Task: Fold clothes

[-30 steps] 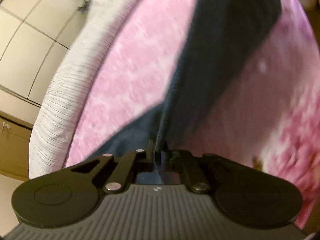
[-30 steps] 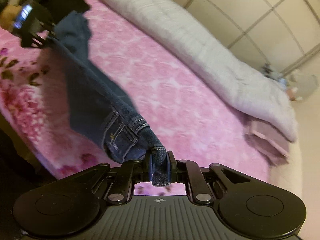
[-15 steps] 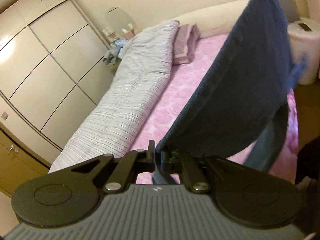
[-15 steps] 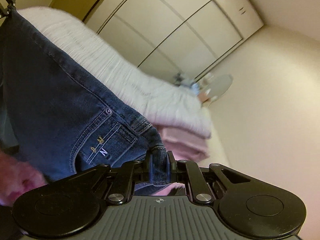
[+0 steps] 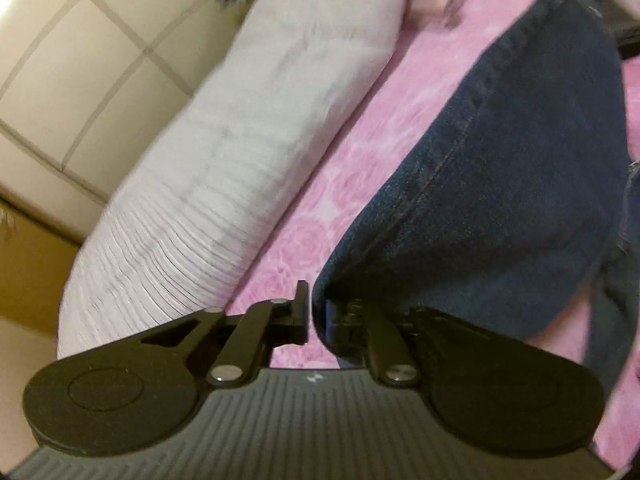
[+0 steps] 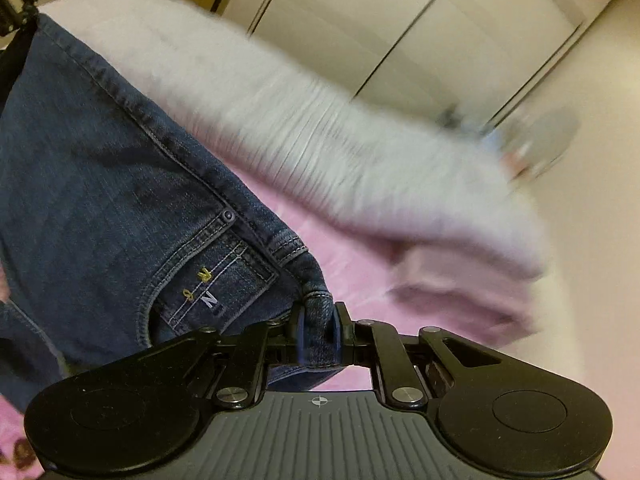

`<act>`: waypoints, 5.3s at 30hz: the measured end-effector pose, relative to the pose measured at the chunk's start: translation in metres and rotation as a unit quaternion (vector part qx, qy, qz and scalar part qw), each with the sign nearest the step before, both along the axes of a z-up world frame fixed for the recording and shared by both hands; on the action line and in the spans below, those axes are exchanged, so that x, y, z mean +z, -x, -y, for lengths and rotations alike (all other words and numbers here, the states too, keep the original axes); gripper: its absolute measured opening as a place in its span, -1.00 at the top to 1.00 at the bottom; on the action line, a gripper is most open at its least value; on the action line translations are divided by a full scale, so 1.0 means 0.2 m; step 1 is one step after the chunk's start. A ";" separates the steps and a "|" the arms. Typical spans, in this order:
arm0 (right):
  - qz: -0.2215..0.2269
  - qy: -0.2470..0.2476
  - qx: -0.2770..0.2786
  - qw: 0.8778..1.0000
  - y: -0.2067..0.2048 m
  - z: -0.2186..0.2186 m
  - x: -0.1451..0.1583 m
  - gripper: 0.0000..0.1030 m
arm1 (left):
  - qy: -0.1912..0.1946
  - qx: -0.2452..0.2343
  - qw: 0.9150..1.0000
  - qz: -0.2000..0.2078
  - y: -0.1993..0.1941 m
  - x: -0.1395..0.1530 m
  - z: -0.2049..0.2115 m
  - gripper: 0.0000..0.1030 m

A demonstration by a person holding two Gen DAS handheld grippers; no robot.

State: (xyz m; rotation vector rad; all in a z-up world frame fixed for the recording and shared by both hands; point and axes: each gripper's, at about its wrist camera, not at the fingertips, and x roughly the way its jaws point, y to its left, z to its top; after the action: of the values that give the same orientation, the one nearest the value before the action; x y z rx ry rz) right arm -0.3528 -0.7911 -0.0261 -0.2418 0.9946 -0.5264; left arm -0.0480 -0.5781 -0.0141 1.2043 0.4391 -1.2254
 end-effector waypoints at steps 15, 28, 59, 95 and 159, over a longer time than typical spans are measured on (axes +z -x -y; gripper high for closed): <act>0.050 -0.250 -0.086 0.963 0.09 -0.05 -0.64 -0.03 | -0.074 0.090 0.990 -0.076 0.09 -0.51 -0.66 -0.13; 0.024 -0.324 -0.157 0.933 -0.18 -1.09 -0.80 -0.06 | -0.045 -0.108 0.982 -0.148 0.31 -0.79 -1.29 0.66; 0.025 -0.306 -0.226 0.925 0.56 -1.02 -1.03 -0.24 | 0.054 0.370 0.912 -0.169 -0.31 -0.91 -1.63 -0.16; 0.421 -0.195 -0.243 0.852 1.07 -0.96 -0.90 0.87 | 0.368 0.482 0.770 -0.199 0.02 -0.59 -2.62 0.72; 0.384 -0.292 -0.349 0.803 1.71 -1.25 -1.29 0.58 | -0.020 0.030 0.931 0.363 0.50 -1.40 -2.86 0.76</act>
State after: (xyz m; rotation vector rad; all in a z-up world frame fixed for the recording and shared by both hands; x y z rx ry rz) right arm -0.6942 -0.5421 -0.2843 0.8852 0.3604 -0.8561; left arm -0.1482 -0.0058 -0.2950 1.5614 -0.0545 -0.6438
